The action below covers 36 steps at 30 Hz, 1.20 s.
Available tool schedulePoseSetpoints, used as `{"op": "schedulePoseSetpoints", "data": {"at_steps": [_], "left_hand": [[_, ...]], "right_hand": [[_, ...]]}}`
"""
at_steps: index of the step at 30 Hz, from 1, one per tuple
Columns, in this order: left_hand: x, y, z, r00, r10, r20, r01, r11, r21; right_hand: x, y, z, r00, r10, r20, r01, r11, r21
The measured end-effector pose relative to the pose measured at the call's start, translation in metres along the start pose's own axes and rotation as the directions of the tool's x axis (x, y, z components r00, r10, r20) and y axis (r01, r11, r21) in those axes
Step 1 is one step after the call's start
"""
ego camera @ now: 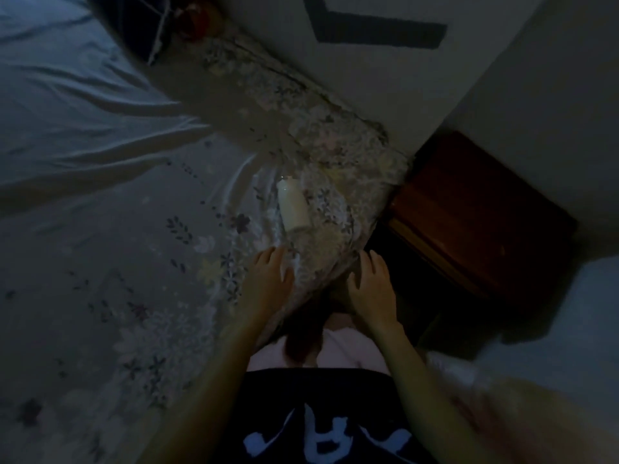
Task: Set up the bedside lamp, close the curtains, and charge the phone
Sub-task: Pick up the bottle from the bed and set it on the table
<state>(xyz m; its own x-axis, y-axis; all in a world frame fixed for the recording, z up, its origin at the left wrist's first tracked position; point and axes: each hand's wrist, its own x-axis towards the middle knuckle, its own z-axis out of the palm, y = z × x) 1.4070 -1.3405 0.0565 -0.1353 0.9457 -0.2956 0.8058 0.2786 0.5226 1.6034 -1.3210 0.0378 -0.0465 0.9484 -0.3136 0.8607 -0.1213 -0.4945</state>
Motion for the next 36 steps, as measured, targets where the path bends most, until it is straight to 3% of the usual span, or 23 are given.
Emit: {"op": "schedulePoseSetpoints", "data": {"at_steps": [9, 15, 19, 22, 25, 29, 31, 36], "left_hand": [[0.050, 0.031, 0.028, 0.929, -0.326, -0.174, 0.302, 0.941, -0.154], [0.091, 0.019, 0.051, 0.885, -0.450, -0.116, 0.422, 0.883, -0.206], [0.138, 0.004, 0.059, 0.883, -0.468, -0.032, 0.452, 0.867, -0.208], [0.173, -0.011, 0.069, 0.870, -0.491, 0.043, 0.486, 0.841, -0.238], [0.200, -0.022, 0.080, 0.858, -0.510, 0.069, 0.501, 0.797, -0.337], [0.221, -0.025, 0.092, 0.804, -0.585, 0.106, 0.556, 0.677, -0.483], [0.226, -0.028, 0.097, 0.775, -0.626, 0.081, 0.550, 0.606, -0.574], [0.220, -0.032, 0.100, 0.839, -0.543, 0.001, 0.422, 0.650, -0.632]], "right_hand": [[0.125, 0.000, -0.008, 0.928, -0.275, 0.251, 0.312, 0.942, -0.124], [0.205, -0.024, 0.025, 0.860, -0.390, 0.328, 0.439, 0.894, -0.089], [0.246, -0.036, 0.060, 0.820, -0.386, 0.422, 0.436, 0.900, -0.024], [0.267, -0.040, 0.084, 0.809, -0.304, 0.504, 0.321, 0.946, 0.055], [0.278, -0.041, 0.107, 0.819, -0.146, 0.555, 0.071, 0.986, 0.154], [0.283, -0.033, 0.127, 0.780, -0.011, 0.625, -0.250, 0.911, 0.328], [0.283, -0.029, 0.128, 0.768, -0.016, 0.640, -0.325, 0.852, 0.411], [0.278, -0.026, 0.121, 0.807, -0.051, 0.589, -0.363, 0.743, 0.562]]}}
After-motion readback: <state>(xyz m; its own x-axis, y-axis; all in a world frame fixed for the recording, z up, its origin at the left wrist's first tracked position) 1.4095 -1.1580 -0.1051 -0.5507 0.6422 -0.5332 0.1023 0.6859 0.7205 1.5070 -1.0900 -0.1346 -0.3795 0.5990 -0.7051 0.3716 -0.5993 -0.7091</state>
